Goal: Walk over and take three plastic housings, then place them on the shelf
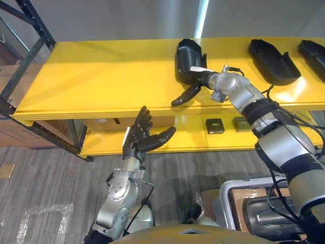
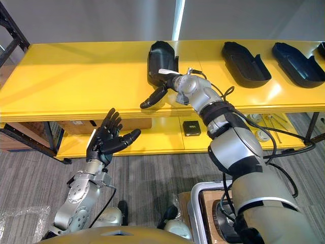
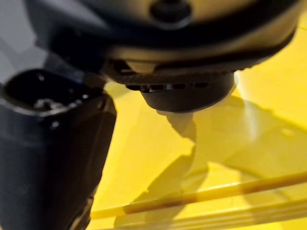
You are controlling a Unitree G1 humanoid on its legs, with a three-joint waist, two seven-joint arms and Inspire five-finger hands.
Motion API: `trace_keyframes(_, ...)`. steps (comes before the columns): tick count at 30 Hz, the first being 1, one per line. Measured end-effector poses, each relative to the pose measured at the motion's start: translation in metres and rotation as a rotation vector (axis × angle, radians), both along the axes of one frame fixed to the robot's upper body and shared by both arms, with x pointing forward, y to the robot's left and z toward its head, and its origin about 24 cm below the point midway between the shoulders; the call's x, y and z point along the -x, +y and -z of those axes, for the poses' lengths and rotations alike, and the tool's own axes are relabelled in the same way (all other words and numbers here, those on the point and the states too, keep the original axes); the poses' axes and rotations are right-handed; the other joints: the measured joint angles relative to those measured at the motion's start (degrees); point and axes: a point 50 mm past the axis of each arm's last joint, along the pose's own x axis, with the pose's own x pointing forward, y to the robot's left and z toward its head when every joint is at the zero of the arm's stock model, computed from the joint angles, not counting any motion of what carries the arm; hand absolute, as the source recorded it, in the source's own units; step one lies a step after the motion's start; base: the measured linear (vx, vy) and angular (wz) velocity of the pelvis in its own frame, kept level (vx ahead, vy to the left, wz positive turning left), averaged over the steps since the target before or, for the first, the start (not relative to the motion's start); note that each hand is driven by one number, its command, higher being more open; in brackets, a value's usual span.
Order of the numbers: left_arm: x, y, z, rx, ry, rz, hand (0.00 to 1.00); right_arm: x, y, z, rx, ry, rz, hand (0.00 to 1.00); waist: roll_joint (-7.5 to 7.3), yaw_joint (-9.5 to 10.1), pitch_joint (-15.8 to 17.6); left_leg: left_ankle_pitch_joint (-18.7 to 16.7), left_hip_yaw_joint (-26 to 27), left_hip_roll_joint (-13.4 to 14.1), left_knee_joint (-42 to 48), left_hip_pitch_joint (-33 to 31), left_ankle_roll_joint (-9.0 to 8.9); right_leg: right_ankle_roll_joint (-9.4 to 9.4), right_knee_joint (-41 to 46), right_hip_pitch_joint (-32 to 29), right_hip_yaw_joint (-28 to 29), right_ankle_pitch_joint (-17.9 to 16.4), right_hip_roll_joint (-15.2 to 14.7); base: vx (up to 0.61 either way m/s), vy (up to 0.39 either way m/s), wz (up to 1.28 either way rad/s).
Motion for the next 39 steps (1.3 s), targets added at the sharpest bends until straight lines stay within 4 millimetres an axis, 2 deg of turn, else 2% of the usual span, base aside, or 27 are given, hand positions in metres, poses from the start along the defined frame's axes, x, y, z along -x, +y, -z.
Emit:
trace_keyframes(9,-0.002,0.001,-0.002,-0.014,-0.010,0.008,1.00,0.001,0.002,0.002,0.046,-0.005,-0.021,1.00,-1.56,0.02,-0.1,0.0,0.1,0.0,0.0,0.0,-0.01,0.00,0.0,0.0,0.1,0.0,0.0,0.02,0.037,0.00)
trace_keyframes(19,-0.004,-0.001,-0.004,-0.017,-0.017,0.018,1.00,0.001,0.004,0.005,0.040,-0.074,-0.021,1.00,-1.71,-0.11,-0.2,0.0,0.2,0.0,0.0,0.1,-0.01,0.03,-0.1,0.0,0.2,0.0,0.0,0.02,0.031,0.00)
trace_keyframes(23,-0.003,-0.001,-0.003,-0.015,-0.016,0.016,1.00,0.005,0.013,0.001,-0.001,-0.123,-0.052,1.00,-1.77,-0.56,-0.1,0.0,0.4,0.0,0.0,0.2,-0.02,0.09,-0.1,-0.1,0.4,0.1,0.0,0.01,0.016,-0.03)
trace_keyframes(27,-0.003,-0.001,-0.003,-0.009,-0.014,0.013,1.00,0.009,0.025,-0.023,-0.083,-0.235,-0.085,1.00,-1.77,-1.47,-0.1,0.0,0.7,0.0,-0.1,0.4,-0.02,0.15,-0.1,0.0,0.7,0.1,0.0,0.00,0.000,-0.02)
trace_keyframes(34,-0.003,-0.002,-0.002,-0.002,-0.005,-0.007,1.00,0.021,0.028,-0.069,-0.194,-0.470,-0.115,1.00,-1.77,-1.98,-0.1,0.0,1.0,-0.1,-0.2,0.7,-0.02,0.27,-0.1,0.0,0.8,0.2,0.0,0.00,0.000,-0.01)
trace_keyframes(35,-0.002,-0.001,-0.002,-0.003,-0.002,-0.009,1.00,0.028,0.030,-0.083,-0.245,-0.528,-0.138,1.00,-1.77,-2.36,-0.1,0.0,1.0,-0.1,-0.3,0.7,-0.03,0.28,-0.1,0.0,0.8,0.2,-0.1,0.00,0.000,0.00)
trace_keyframes(38,0.000,0.000,0.000,-0.006,0.005,-0.011,1.00,0.045,0.032,-0.102,-0.411,-0.572,-0.184,1.00,-1.85,-3.00,-0.2,0.0,1.2,-0.2,-0.5,0.8,-0.02,0.38,-0.3,0.0,0.9,0.3,-0.1,0.00,0.006,-0.02)
trace_keyframes(39,0.002,0.002,0.002,-0.008,0.014,-0.018,1.00,0.058,0.031,-0.108,-0.523,-0.584,-0.223,1.00,-2.03,-3.40,-0.4,0.0,1.5,-0.4,-0.9,1.1,-0.03,0.63,-0.7,0.0,1.4,0.4,-0.1,0.02,0.029,-0.08)
